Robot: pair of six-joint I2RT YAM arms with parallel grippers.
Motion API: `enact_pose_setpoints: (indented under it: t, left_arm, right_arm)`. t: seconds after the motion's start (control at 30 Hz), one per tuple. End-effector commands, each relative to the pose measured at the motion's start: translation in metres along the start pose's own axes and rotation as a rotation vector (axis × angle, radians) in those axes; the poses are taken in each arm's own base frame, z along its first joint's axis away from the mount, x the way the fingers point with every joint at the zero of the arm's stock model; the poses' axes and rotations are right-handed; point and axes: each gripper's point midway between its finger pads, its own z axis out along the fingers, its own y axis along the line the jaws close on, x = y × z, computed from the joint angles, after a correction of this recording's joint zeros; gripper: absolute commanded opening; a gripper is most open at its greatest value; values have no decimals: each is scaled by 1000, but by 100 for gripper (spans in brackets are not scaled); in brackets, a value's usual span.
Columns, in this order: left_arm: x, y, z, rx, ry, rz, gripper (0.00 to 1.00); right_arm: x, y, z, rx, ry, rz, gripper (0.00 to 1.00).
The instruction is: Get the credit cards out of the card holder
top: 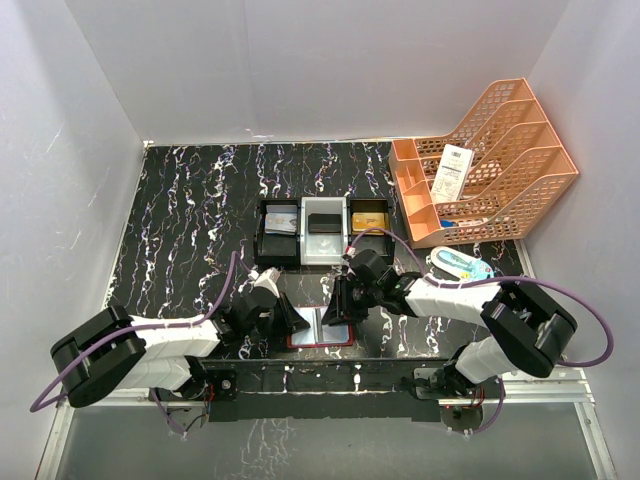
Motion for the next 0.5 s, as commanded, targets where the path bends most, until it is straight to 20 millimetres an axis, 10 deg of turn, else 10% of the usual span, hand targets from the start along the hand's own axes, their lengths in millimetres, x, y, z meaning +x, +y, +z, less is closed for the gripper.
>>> enact_pose_setpoints:
  t: [0.0,0.47]
  left_arm:
    - [15,35,-3,-111,48,9,7]
    - [5,20,-11,-67,7,19,11]
  right_arm:
    - [-13,7,2,11,-51,0,27]
    - [-18,-11,-8,131,-88,-11,28]
